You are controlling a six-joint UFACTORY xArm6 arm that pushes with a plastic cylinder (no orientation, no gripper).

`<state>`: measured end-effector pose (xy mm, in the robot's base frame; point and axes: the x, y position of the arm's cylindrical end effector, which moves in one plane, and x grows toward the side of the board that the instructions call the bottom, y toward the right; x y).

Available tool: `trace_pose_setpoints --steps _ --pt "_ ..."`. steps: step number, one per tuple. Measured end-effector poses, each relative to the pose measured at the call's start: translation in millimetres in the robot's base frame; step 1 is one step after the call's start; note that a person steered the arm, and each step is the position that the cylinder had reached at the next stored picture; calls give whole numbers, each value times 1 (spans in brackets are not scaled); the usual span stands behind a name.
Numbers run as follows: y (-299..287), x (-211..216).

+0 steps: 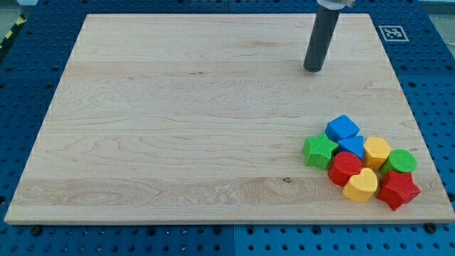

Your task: Move your arm towards the bottom right corner of the board

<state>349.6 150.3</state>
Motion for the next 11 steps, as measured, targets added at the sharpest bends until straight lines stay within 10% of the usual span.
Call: trace_pose_setpoints --steps 5,8,11 --pt "70 15" --pt "172 196" --pt "151 257"
